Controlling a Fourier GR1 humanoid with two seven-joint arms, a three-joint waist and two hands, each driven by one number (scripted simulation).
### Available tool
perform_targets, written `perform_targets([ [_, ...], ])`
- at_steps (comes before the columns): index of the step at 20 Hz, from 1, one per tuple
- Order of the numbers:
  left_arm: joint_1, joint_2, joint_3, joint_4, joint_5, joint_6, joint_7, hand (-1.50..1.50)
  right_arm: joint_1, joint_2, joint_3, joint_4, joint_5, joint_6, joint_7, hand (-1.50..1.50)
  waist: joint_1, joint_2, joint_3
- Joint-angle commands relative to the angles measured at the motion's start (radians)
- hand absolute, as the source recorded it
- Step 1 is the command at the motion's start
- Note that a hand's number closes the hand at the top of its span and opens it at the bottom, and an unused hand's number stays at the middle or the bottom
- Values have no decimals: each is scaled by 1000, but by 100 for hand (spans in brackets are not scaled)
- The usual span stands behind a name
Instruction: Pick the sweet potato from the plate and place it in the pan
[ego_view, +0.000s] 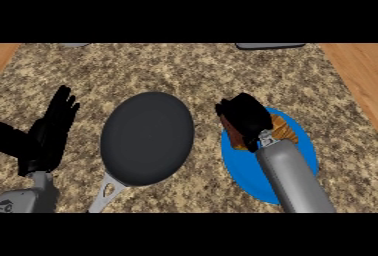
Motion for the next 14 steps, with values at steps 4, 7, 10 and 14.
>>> perform_targets([
  [4,-2,-6,-12,7,1,-7,5,0,-131,44,-73,-105,56,-44,444,150,61,-11,-2],
  [7,-9,-1,-25,5,-2,-21,8,0,-182,45,-72,-123,74,-31,616,150,107,-3,-3],
  [10,-35,-17,-50,0,2,-31,9,0,-256,45,-77,-133,84,-20,807,150,149,16,-3],
  [14,-57,-17,-73,5,1,-56,4,0,-348,45,-70,-138,103,-8,1066,150,201,32,-4],
])
